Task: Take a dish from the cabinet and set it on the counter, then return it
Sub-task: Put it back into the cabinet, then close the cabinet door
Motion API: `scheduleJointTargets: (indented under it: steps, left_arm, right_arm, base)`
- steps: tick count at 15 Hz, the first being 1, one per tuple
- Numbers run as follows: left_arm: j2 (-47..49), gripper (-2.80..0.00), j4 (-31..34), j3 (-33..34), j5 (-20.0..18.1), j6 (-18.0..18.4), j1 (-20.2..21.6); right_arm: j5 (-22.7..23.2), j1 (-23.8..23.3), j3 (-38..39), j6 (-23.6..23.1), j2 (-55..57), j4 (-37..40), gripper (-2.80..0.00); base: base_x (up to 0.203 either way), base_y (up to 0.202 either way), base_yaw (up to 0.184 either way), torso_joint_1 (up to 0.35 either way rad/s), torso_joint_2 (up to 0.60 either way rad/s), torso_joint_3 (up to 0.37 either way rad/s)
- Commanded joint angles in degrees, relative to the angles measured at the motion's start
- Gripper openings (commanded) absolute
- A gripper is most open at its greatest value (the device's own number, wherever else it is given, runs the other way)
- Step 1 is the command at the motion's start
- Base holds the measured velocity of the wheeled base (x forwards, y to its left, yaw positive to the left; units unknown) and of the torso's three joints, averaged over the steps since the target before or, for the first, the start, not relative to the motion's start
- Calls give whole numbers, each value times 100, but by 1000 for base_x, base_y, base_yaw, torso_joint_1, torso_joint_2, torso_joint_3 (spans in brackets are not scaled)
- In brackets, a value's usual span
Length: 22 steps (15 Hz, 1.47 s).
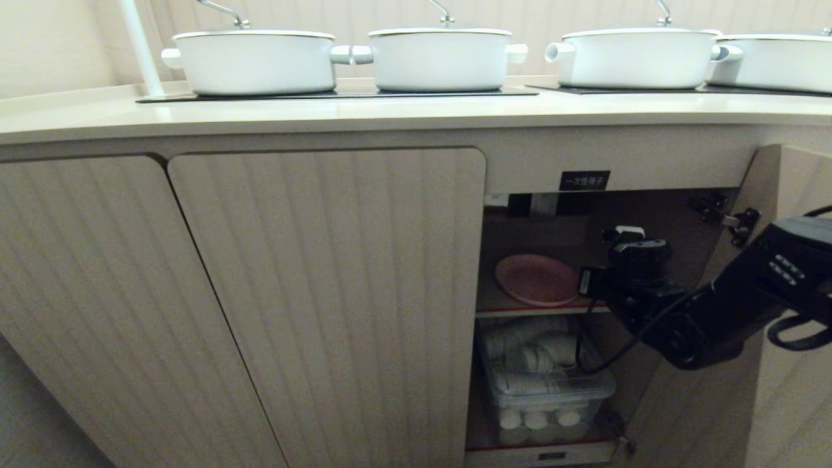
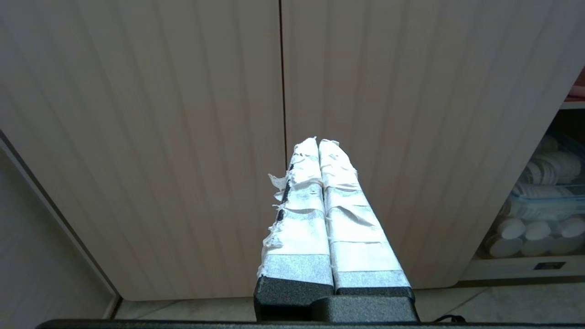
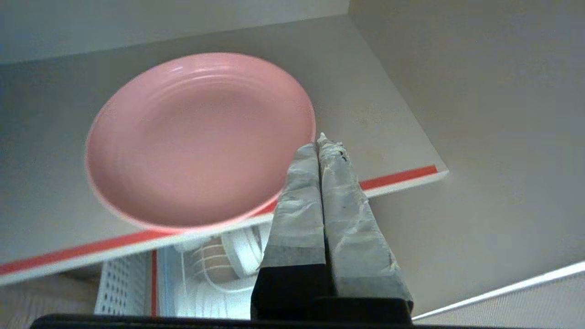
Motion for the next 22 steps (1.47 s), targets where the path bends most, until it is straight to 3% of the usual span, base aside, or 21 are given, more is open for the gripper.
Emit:
scheduleJointTargets:
  steps: [1, 9, 18, 22]
  left_arm:
    - [-2, -280, -1, 0, 2, -2, 5]
    - [-2, -280, -1, 0, 0, -6, 5]
    - [-2, -280, -1, 0, 0, -4, -3]
    - [-2, -280, -1, 0, 2, -3, -3]
  right_arm:
    - [-8, 44, 215, 8, -139, -91, -280]
    - [14, 70, 1141, 13, -602, -399, -280]
    - [319, 62, 2738, 6, -1508, -762, -280]
    - [675, 45, 3538, 11, -1848, -1163, -280]
  base:
    - [0, 0, 0, 0, 0, 0]
    - [0, 0, 0, 0, 0, 0]
    - [0, 0, 0, 0, 0, 0]
    - [0, 0, 0, 0, 0, 0]
